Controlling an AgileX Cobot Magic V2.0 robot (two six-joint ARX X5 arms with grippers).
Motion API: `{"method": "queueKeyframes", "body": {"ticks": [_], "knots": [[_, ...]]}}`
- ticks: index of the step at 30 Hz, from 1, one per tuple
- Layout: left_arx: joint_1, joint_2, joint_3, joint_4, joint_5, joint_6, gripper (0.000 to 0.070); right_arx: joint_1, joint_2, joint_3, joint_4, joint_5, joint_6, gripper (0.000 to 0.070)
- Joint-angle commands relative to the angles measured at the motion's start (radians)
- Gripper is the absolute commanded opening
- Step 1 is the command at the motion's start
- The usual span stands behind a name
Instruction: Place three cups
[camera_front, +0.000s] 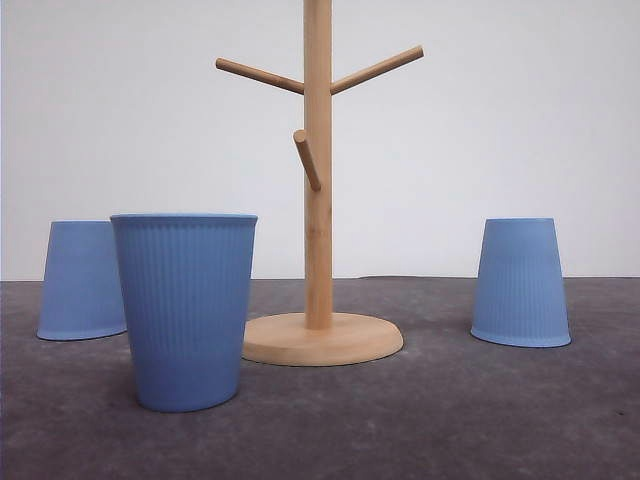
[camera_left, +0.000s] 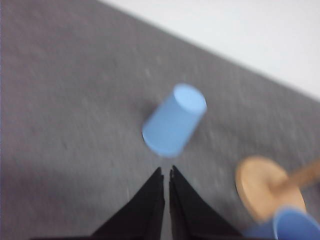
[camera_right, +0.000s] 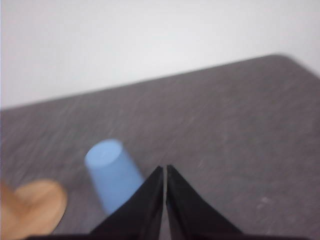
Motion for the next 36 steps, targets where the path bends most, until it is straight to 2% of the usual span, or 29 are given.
{"method": "queueKeyframes", "body": {"ticks": [1,6,9,11,19,20,22,25,29,36], "knots": [[0.000,0.038,0.033,-0.042,0.047,0.039,0.0003,0.000,0.033,0.009,-0.017,-0.046,-0.046,0.0007],[0.000,0.139,0.063,-0.075,0.231,0.113,0.0003,0.000,0.140,0.011,-0.037,-0.202,-0.120,0.0008],[-0.009,0.201,0.064,-0.081,0.295,0.162,0.0003,0.011,0.209,0.017,-0.040,-0.261,-0.155,0.0008],[-0.035,0.223,0.064,-0.079,0.299,0.180,0.0003,0.041,0.234,0.018,-0.038,-0.260,-0.162,0.0008],[-0.183,0.273,0.065,-0.059,0.273,0.330,0.0013,0.197,0.246,0.018,-0.033,-0.227,-0.227,0.0013],[-0.191,0.277,0.065,-0.057,0.258,0.347,0.0038,0.205,0.246,0.018,-0.032,-0.223,-0.240,0.0031],[-0.198,0.279,0.065,-0.047,0.232,0.363,0.0154,0.213,0.246,0.018,-0.027,-0.219,-0.261,0.0139],[-0.198,0.279,0.067,-0.015,0.222,0.325,0.0405,0.214,0.244,0.018,-0.008,-0.215,-0.262,0.0348],[-0.197,0.297,0.081,0.000,0.222,0.220,0.0432,0.214,0.244,0.018,0.007,-0.216,-0.259,0.0373],[-0.197,0.424,0.157,-0.011,0.198,0.153,0.0436,0.214,0.244,0.018,0.011,-0.216,-0.254,0.0373]]}}
